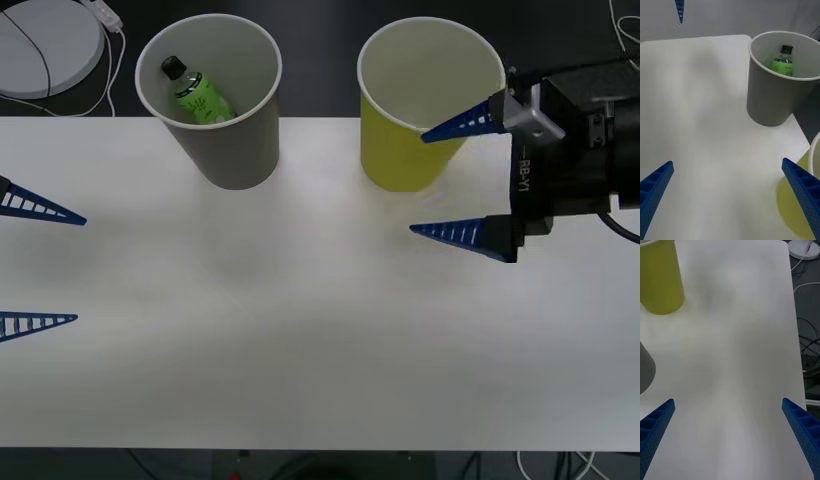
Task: Put the can into the green bin and the plastic bottle into the gray bin
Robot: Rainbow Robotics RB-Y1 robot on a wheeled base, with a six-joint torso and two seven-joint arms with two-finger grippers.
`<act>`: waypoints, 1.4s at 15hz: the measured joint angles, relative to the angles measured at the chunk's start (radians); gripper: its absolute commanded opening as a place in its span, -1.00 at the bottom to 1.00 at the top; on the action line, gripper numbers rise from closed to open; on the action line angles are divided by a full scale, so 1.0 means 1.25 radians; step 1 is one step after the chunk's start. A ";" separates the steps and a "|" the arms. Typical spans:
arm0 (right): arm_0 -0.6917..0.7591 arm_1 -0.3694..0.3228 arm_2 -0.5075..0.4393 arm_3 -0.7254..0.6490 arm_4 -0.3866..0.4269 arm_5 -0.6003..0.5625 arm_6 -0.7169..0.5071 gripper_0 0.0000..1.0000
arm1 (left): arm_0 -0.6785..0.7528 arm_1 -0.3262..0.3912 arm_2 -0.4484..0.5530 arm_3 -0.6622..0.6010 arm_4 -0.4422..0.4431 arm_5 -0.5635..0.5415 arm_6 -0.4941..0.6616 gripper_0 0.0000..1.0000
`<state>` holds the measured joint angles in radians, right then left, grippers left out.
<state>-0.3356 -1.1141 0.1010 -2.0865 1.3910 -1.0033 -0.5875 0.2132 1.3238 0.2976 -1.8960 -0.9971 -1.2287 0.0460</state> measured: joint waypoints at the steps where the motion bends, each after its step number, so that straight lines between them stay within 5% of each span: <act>1: 0.026 -0.007 -0.027 0.000 -0.018 -0.023 0.032 1.00 | 0.000 0.000 0.000 0.000 0.000 0.000 0.000 1.00; 9: 0.211 -0.056 -0.152 0.001 -0.130 -0.075 0.236 1.00 | 0.000 0.000 0.000 0.000 0.000 0.000 0.000 1.00; 16: 0.379 -0.059 -0.311 -0.043 -0.136 -0.129 0.258 1.00 | 0.000 0.000 0.000 0.000 0.000 0.000 0.000 1.00; 21: 0.447 -0.059 -0.350 -0.060 -0.136 -0.129 0.282 1.00 | 0.000 0.000 0.000 0.000 0.000 0.000 0.000 1.00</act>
<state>0.2233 -1.1874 -0.3360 -2.1613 1.2212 -1.1642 -0.2348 0.2132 1.3238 0.2976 -1.8960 -0.9971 -1.2287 0.0460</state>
